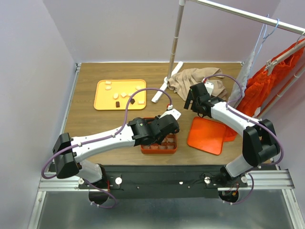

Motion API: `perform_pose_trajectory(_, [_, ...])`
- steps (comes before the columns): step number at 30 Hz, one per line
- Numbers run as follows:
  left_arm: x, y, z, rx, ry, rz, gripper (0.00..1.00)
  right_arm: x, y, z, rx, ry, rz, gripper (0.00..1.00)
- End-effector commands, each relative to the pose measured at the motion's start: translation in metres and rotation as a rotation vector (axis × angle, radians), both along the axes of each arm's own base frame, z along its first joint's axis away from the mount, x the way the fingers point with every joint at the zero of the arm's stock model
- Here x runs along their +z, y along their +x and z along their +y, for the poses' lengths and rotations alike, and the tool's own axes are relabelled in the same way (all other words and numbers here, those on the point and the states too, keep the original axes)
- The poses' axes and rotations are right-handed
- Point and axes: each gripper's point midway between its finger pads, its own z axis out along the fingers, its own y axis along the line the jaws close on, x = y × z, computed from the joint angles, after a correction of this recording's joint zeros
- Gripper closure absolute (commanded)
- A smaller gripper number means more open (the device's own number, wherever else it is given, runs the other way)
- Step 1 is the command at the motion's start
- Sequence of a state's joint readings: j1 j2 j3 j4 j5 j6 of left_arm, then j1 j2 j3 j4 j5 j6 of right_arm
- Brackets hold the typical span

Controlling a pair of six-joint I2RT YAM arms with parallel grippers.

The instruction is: Pack the chocolate

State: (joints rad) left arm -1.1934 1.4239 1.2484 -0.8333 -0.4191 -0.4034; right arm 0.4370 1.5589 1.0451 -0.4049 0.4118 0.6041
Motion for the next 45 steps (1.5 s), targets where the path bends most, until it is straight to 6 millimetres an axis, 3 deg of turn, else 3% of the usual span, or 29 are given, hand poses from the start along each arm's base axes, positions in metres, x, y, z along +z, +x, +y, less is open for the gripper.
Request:
perform_pose_trajectory(1, [0.004, 0.001, 0.002, 0.004, -0.004, -0.024, 0.59, 0.005, 0.006, 0.003, -0.005, 0.019, -0.012, 0.0])
perform_pose_trajectory(23, [0.008, 0.002, 0.003, 0.012, -0.006, -0.03, 0.53, 0.001, 0.006, 0.003, -0.008, 0.013, -0.004, 0.0])
perform_pose_trajectory(31, [0.046, 0.013, 0.008, 0.084, -0.077, -0.101, 0.55, 0.0, 0.006, 0.002, -0.007, 0.013, -0.002, 0.0])
perform_pose_trajectory(38, [0.066, 0.044, 0.047, 0.254, -0.118, -0.164, 0.6, 0.001, 0.006, 0.002, -0.008, 0.013, -0.005, 0.0])
perform_pose_trajectory(43, [0.056, 0.094, 0.106, 0.479, -0.081, -0.175, 0.63, 0.001, 0.005, 0.004, -0.006, 0.019, -0.005, 0.0])
perform_pose_trajectory(45, [0.052, 0.105, 0.112, 0.509, -0.078, -0.172, 0.64, 0.001, 0.006, 0.004, -0.004, 0.02, -0.007, 0.0])
